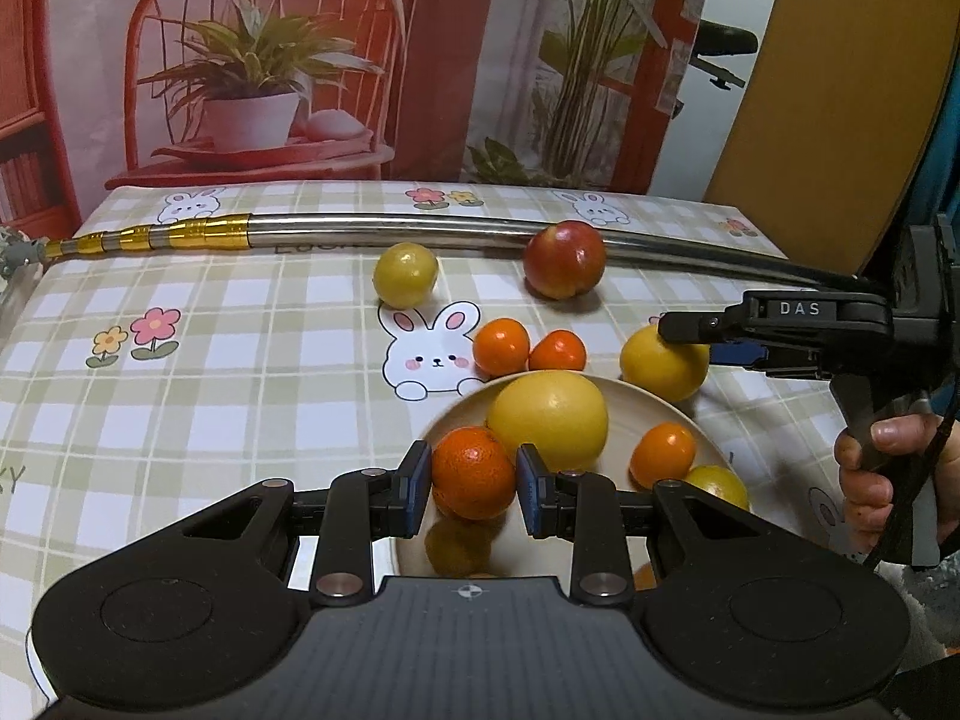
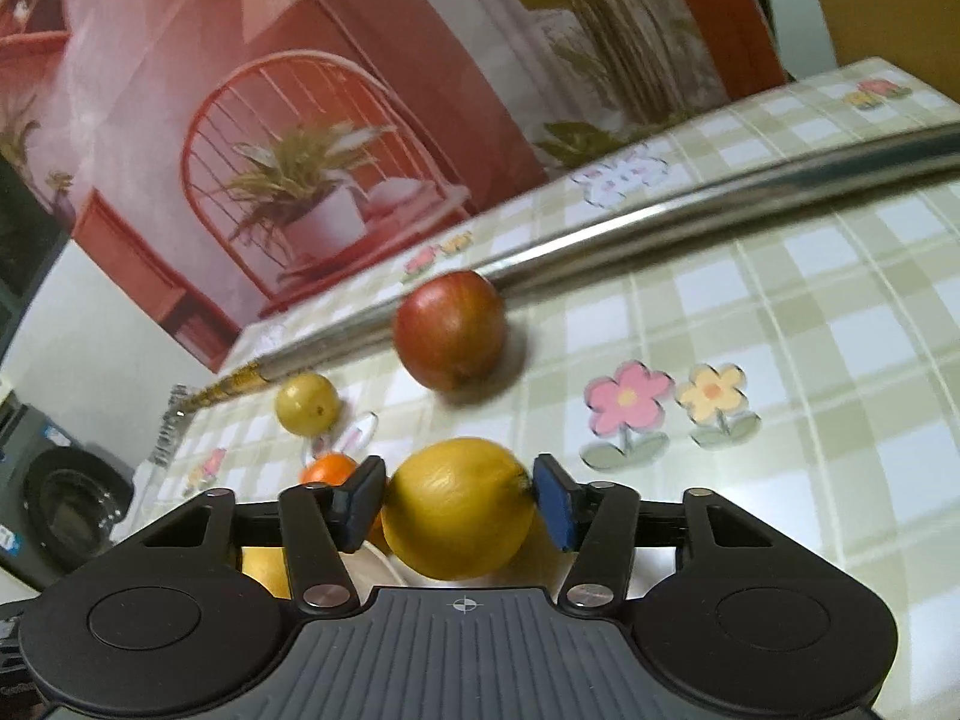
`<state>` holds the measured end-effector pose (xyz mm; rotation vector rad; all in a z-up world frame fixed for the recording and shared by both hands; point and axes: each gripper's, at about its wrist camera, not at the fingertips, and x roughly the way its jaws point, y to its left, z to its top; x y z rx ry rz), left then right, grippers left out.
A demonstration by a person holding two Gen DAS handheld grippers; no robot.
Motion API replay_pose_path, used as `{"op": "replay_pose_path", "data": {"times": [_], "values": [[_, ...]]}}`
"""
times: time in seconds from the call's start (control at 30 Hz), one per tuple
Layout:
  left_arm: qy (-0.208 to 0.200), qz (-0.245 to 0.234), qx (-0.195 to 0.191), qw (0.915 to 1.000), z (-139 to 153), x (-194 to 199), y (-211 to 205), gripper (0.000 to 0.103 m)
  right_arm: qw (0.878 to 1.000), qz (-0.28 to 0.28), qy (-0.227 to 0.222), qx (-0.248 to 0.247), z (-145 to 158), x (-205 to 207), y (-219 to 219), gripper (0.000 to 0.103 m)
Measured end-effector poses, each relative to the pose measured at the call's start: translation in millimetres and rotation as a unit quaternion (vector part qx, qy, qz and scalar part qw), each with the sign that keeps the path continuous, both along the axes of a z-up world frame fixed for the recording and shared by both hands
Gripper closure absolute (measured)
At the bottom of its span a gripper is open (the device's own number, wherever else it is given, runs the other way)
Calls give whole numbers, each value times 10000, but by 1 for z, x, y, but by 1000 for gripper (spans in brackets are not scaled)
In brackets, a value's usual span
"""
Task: Organize fruits
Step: 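Carry the tangerine and lemon over the plate with both tools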
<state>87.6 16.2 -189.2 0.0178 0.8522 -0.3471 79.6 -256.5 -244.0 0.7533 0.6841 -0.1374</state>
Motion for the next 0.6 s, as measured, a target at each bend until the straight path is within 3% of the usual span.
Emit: {"op": "replay_pose_path", "data": {"times": [0.17,0.3,0.6], "values": [[38,34,-64,10000,0,-5,1,71,9998,162,18,-117,10,-7,5,62],[47,51,-74,9999,0,-6,1,71,9981,411,192,-418,15,-10,13,59],[52,88,-118,9999,1,-11,2,71,9959,670,470,-392,7,4,14,50]]}}
